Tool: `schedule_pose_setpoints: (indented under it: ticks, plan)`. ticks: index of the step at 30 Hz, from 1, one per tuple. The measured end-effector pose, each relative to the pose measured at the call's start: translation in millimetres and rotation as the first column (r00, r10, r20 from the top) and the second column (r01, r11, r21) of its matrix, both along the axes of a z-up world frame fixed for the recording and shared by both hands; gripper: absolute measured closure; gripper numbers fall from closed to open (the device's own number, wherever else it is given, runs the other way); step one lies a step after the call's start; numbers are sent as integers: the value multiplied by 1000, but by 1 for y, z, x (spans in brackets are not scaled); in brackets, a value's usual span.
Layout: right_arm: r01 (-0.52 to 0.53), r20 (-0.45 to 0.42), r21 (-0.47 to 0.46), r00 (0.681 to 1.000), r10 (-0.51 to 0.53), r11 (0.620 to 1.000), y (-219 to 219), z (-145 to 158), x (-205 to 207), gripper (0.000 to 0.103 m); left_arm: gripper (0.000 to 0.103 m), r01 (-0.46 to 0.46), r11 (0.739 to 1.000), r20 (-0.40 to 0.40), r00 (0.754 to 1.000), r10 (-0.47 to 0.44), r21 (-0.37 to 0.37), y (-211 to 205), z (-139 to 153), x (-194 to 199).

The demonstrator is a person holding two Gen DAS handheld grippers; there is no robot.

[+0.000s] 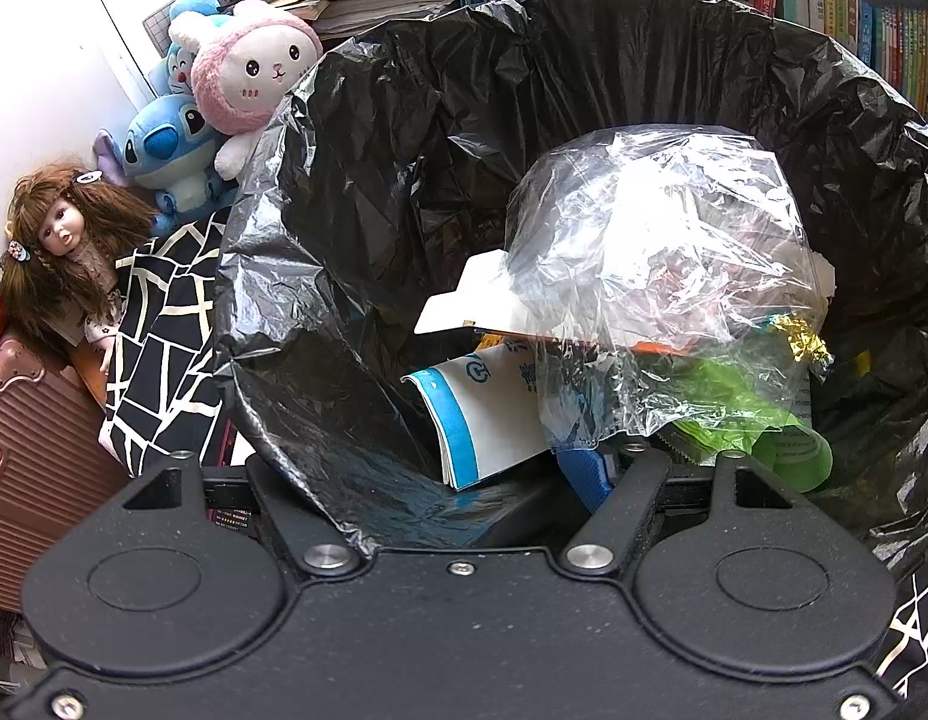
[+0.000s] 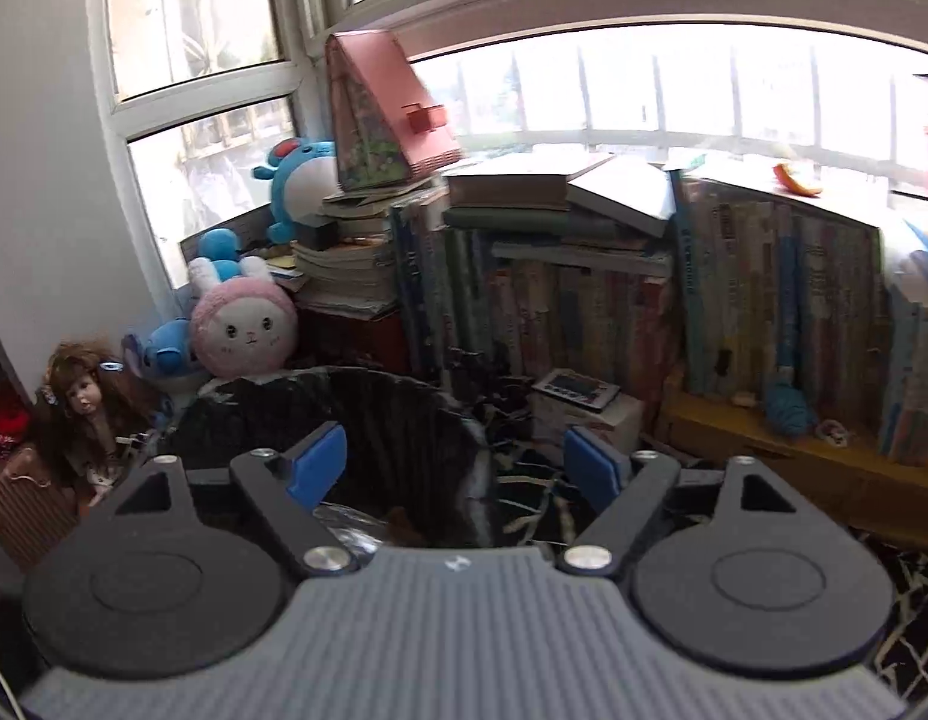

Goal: Collect trash
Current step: 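Move the right tool back to the clear plastic wrapper on the mat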

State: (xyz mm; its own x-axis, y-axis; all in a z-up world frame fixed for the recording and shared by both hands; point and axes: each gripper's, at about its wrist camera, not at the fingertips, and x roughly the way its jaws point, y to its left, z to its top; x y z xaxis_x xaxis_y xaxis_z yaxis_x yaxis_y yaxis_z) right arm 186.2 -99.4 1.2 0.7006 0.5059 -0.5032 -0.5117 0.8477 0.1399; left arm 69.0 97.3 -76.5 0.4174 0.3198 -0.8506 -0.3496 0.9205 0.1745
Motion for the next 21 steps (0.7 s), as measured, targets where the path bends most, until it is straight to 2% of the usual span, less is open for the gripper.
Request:
schedule_pose_setpoints:
  ticks: [6, 12, 15, 19, 21]
  plan:
    - [142, 12, -66, 990, -141, 988, -53, -21, 3, 13, 32, 2, 1000, -1, 1000, -2, 2, 0, 0, 0]
    - [331, -9, -155, 942, -336, 931, -110, -67, 13, 7, 32, 1, 1000, -2, 1000, -1, 1, 0, 0, 0]
    - [379, -53, -201, 917, -396, 903, -128, -95, 17, 7, 32, 0, 1000, -3, 1000, 0, 2, 0, -1, 0]
    - [379, -107, -278, 901, -420, 883, -132, -132, 19, 7, 32, 2, 1000, -4, 1000, -2, 2, 0, -1, 0]
    - [367, -153, -302, 892, -425, 880, -133, -151, 22, 12, 32, 1, 1000, -5, 1000, -1, 2, 0, -1, 0]
